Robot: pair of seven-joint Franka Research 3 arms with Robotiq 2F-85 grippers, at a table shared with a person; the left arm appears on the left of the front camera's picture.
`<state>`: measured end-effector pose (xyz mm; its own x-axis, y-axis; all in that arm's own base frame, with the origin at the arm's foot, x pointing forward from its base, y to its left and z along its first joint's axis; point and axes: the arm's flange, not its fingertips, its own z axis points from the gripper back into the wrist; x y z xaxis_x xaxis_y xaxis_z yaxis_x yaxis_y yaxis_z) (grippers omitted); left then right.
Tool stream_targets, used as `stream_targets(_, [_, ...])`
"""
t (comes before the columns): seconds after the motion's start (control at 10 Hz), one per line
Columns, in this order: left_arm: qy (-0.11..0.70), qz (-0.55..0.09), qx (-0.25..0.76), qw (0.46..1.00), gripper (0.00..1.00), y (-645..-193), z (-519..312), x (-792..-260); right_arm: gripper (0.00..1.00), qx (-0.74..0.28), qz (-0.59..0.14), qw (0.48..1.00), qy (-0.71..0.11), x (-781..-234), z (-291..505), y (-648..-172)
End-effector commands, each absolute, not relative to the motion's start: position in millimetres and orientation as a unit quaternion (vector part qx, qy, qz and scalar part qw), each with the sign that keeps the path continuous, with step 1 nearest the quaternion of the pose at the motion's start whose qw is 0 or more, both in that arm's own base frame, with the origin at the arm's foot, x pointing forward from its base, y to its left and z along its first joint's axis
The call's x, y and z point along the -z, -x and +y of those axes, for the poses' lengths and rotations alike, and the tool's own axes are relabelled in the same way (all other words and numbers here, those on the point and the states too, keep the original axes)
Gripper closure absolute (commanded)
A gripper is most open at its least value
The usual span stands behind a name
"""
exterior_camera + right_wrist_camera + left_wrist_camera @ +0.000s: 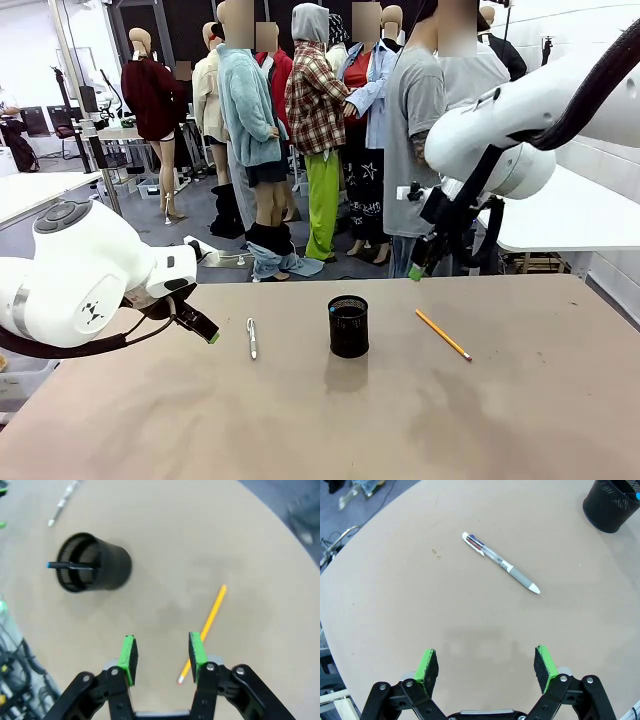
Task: Place the pens into the pen holder.
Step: Pick up a writing instrument from the table and place it into the Pen holder.
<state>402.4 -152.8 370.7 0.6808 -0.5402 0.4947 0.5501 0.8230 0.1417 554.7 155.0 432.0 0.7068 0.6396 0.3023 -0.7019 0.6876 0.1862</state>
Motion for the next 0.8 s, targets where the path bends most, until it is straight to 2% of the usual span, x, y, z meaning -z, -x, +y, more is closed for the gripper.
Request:
stream_targets(0.0, [0.01, -0.267, 0.295, 0.917, 0.0, -402.6, -150.9, -371.3, 0.47, -0.314, -0.037, 0.942, -0.111, -432.5, 175.4, -566.3])
stream_targets(0.4, [0.01, -0.267, 0.295, 0.917, 0.0, -402.6, -150.9, -371.3, 0.47, -0.258, 0.013, 0.965, -0.039, -401.8, 186.6, -582.6])
stream_targets(0.7, [0.01, -0.267, 0.295, 0.917, 0.0, -402.6, -150.9, -371.3, 0.47, -0.232, 0.009, 0.972, -0.028, -360.4, 183.7, -598.8])
